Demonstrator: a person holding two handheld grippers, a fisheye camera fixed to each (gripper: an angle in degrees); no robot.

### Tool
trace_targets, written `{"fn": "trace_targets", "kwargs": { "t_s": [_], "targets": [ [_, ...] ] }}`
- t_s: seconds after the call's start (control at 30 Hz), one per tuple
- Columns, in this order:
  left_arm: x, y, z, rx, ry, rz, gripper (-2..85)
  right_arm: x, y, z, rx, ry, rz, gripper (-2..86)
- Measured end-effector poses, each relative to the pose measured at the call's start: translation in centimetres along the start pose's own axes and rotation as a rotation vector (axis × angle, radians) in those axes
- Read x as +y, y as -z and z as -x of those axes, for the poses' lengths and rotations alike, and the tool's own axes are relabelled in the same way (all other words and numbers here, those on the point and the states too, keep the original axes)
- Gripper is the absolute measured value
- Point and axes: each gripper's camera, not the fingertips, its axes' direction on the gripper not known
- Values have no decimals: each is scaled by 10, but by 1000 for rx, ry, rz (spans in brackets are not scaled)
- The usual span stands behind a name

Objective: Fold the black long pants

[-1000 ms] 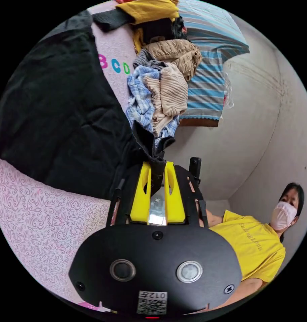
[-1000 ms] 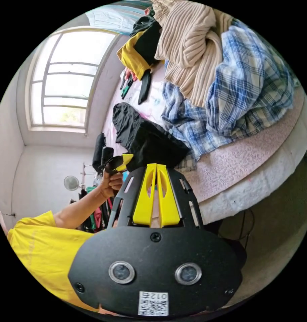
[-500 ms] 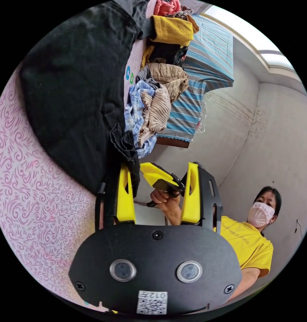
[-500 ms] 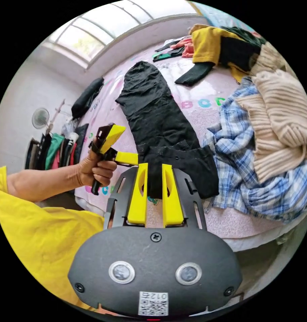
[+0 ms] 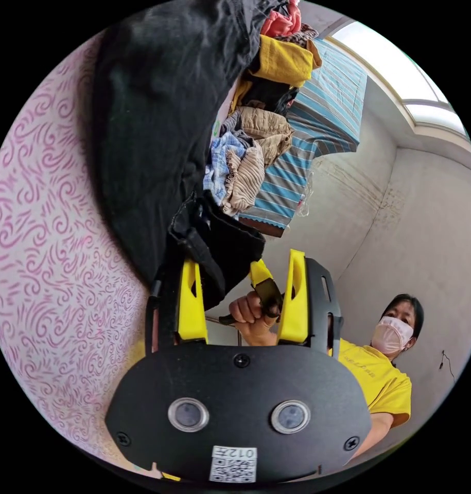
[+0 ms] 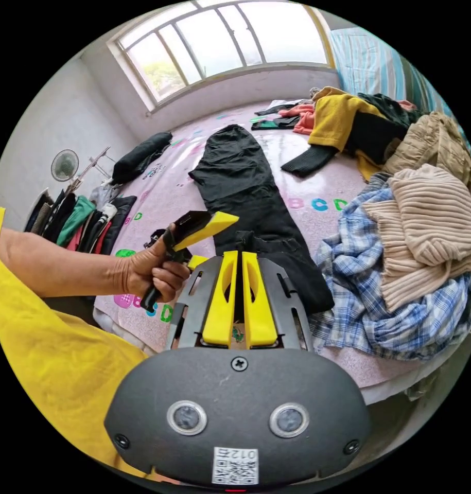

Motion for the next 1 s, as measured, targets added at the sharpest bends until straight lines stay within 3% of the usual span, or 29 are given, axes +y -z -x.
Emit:
{"fn": "trace_targets", "kwargs": {
  "t_s": [0.1, 0.23, 0.37, 0.57, 0.73, 1.0],
  "targets": [
    [5, -6, 0, -56, -3, 8, 220, -7, -47, -6, -57, -4, 150, 18],
    [12, -24, 2, -216, 34, 53, 121, -2, -62, -11, -75, 24, 185, 19],
    [19, -54, -11, -327, -32, 117, 84, 13, -45, -27, -95, 70, 181, 22],
    [51, -106, -58, -463, -328, 277, 75, 12, 2, -114, -135, 19, 90, 68],
    [89, -163, -96, -635, -538, 434, 74, -21, -39, -195, -434, 100, 354, 124],
    [163, -248, -149, -911, -832, 645, 74, -60, -82, -207, -716, 326, 580, 157]
  ]
}}
